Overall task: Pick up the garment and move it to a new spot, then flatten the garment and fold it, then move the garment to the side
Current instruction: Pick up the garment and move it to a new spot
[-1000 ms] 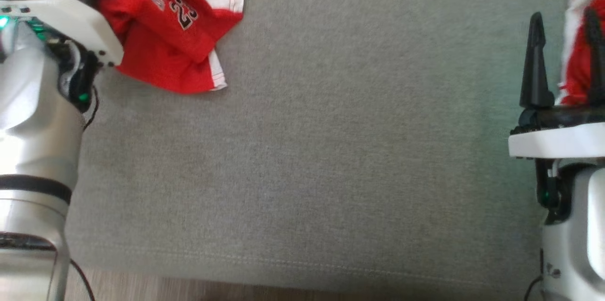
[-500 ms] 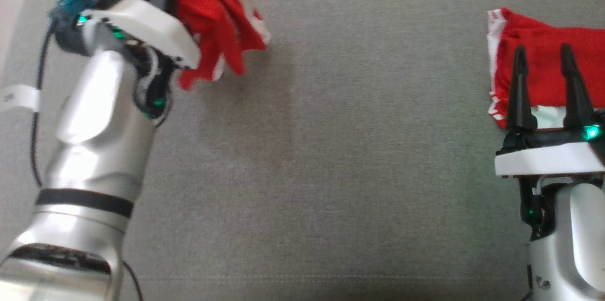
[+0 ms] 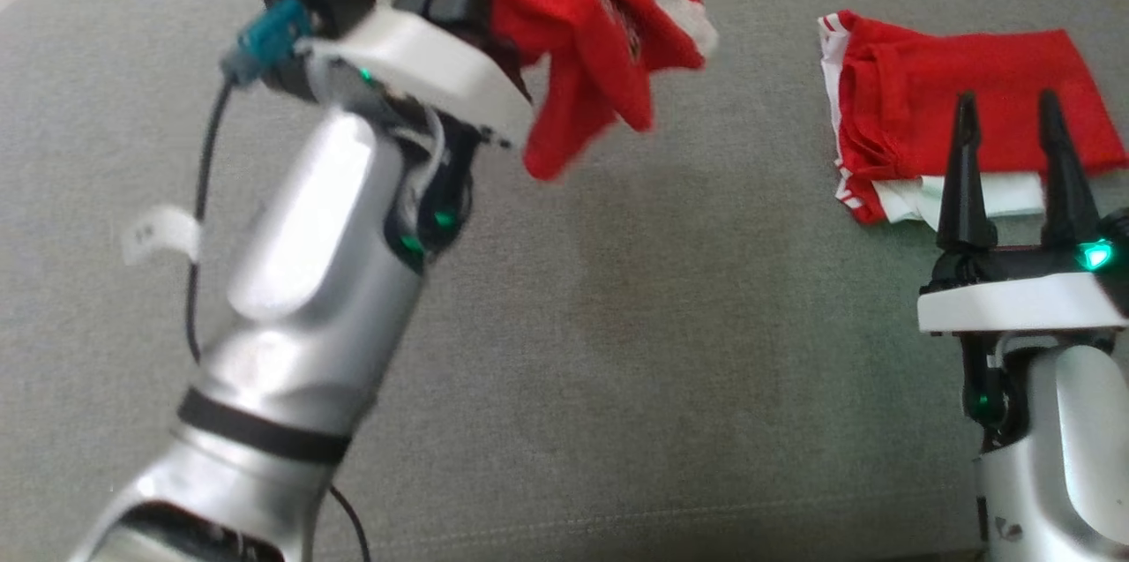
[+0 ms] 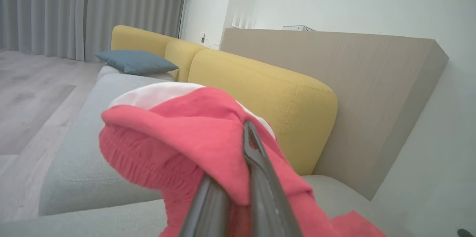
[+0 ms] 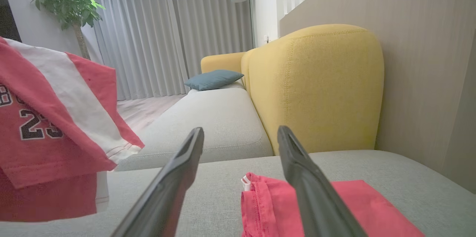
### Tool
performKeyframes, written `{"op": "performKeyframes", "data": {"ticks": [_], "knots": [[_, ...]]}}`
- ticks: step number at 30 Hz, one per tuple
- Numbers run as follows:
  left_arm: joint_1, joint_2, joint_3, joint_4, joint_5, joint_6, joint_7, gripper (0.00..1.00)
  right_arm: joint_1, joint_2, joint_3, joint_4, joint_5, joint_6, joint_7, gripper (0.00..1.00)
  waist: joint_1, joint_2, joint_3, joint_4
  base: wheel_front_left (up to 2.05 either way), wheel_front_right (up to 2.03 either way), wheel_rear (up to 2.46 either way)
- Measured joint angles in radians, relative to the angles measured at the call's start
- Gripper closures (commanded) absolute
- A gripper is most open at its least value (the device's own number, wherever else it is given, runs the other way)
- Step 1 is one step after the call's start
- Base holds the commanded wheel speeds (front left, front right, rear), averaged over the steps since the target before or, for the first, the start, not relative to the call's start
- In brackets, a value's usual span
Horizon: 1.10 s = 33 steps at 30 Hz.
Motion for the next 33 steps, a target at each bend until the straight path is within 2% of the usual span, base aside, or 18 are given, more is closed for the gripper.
{"op": "performKeyframes", "data": {"ticks": [3, 8, 15, 19, 20, 21, 22, 28, 33], "knots": [[0.057, 0.0, -0.041, -0.012, -0.024, 0.058, -0.021, 1.0, 0.0, 0.0, -0.001, 0.003, 0.005, 0.0, -0.007, 0.0, 0.0, 0.0, 0.015, -0.009, 0.0, 0.0, 0.0], [0.144, 0.006, -0.078, 0.072, 0.004, 0.089, -0.041, 1.0, -0.001, 0.0, -0.001, 0.005, 0.006, 0.0, -0.01, 0.0, 0.0, 0.0, 0.035, -0.013, 0.0, 0.0, 0.0], [0.216, 0.063, -0.146, 0.236, 0.108, 0.089, -0.055, 1.0, -0.002, 0.001, -0.003, 0.02, 0.006, 0.0, -0.016, 0.0, 0.0, 0.0, 0.046, 0.004, 0.0, 0.0, 0.0], [0.217, 0.063, -0.159, 0.277, 0.134, 0.089, -0.063, 1.0, -0.002, 0.001, 0.0, 0.025, 0.006, 0.0, -0.016, 0.0, 0.0, 0.0, 0.037, 0.02, 0.0, 0.0, 0.0], [0.217, 0.062, -0.164, 0.285, 0.14, 0.088, -0.064, 0.7, -0.002, 0.001, 0.004, 0.026, 0.005, 0.0, -0.016, 0.0, 0.0, 0.0, 0.034, 0.023, 0.0, 0.0, 0.0], [0.217, 0.061, -0.169, 0.293, 0.149, 0.089, -0.064, 0.18, -0.002, 0.001, 0.007, 0.026, 0.004, 0.0, -0.016, 0.0, 0.0, 0.0, 0.031, 0.027, 0.0, 0.0, 0.0], [0.218, 0.06, -0.172, 0.294, 0.157, 0.089, -0.064, 0.0, -0.002, 0.001, 0.009, 0.027, 0.004, 0.0, -0.016, 0.0, 0.0, 0.0, 0.028, 0.031, 0.0, 0.0, 0.0], [0.243, 0.06, -0.151, 0.242, 0.192, 0.1, -0.064, 0.0, -0.001, 0.001, 0.01, 0.029, -0.003, 0.0, -0.006, 0.0, 0.0, 0.0, 0.009, 0.055, 0.0, 0.0, 0.0], [0.295, 0.074, -0.087, 0.122, 0.222, 0.12, -0.064, 0.0, 0.001, 0.001, 0.009, 0.029, -0.004, 0.0, -0.005, 0.0, 0.0, 0.0, -0.01, 0.074, 0.0, 0.0, 0.0]]}}
